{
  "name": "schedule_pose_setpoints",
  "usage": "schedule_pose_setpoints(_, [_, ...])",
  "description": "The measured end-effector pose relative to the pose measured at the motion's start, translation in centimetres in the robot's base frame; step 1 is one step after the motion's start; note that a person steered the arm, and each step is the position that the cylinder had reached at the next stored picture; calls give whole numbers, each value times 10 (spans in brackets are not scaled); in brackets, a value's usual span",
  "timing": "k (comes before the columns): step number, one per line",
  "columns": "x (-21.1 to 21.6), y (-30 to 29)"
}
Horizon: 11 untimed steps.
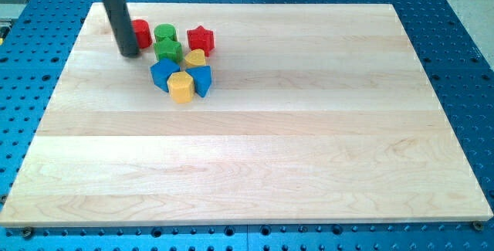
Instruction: Push the red circle into the green circle
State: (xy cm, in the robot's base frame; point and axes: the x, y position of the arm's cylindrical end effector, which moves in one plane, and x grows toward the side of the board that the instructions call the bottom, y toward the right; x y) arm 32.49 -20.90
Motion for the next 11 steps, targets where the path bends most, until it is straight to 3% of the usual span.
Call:
schedule_pose_setpoints(2, [-9,-27])
schedule_pose_setpoints(3, [-67,-27])
schedule_pose_setpoints(5, [-73,-21])
schedule_pose_setpoints(6, [-41,-29])
schedule_pose_setpoints(9, [-67,78])
schedule_pose_setpoints(11, [-70,81])
